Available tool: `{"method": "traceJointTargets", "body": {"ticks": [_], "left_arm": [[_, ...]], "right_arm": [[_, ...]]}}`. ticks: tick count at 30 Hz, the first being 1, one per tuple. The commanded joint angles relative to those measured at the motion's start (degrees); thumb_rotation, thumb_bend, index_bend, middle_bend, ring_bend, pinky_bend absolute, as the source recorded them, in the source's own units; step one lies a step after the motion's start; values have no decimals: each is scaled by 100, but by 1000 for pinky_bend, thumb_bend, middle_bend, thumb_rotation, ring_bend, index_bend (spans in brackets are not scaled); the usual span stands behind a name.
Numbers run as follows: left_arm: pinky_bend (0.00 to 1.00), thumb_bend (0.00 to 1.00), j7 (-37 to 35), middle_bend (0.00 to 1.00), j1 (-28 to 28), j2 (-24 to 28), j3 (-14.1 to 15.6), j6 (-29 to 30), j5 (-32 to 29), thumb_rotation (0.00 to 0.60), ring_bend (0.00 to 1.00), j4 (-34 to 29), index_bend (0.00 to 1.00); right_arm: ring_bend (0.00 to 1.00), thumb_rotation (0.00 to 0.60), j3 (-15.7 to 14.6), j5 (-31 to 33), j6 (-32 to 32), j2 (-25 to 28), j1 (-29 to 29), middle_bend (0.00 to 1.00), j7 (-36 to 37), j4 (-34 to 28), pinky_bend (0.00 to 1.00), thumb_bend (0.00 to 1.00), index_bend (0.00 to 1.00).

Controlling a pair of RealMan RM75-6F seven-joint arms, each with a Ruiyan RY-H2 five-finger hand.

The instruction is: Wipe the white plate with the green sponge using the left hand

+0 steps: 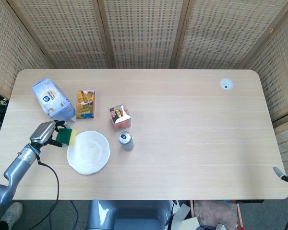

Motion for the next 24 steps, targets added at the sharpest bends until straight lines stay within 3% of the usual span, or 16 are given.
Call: {"method": "traceJointTargets", "body": {"ticks": [1,6,8,9,12,13,14,18,24], "left_arm": [[358,43,358,439,-94,-58,-25,-522,-379,600,307,468,469],[326,31,273,425,-160,-488,-2,-926,-475,600,307,1218,465],[281,15,318,370,-209,-600,33,-1040,-432,600,277,1425,428],[241,8,404,302,-246,-640,64,-1136,-417,600,229,1513,375],[57,0,832,39,-422,-611,196,-1770,-491,600,30,1555,75],[12,0,985,0,-469,-569,200,-1925,-559,600,0,1495,6],[1,0,1158,0,-488,-500,175,-1998,-664,600,0,1365,0],[0,0,1551,0,-364,-219,60,-1651,-871,600,0,818,0],[0,0,1854,0,245,844,-135,-48,-753,600,0,-1062,0]], "right_arm": [[0,600,-3,2,-7,-16,8,0,-42,-6,0,0,0],[0,600,2,30,-46,-53,37,0,-160,-19,0,0,0],[0,600,2,37,-55,-64,44,0,-190,-20,0,0,0],[0,600,1,36,-62,-69,50,0,-210,-22,0,0,0],[0,600,-6,26,-72,-77,58,0,-243,-32,0,0,0],[0,600,-9,17,-64,-76,56,0,-243,-35,0,0,0],[0,600,-10,5,-47,-71,50,0,-232,-41,0,0,0],[0,600,-13,-23,2,-49,23,0,-155,-37,0,0,0],[0,600,-60,-195,139,6,-42,0,32,-31,0,0,0]]}}
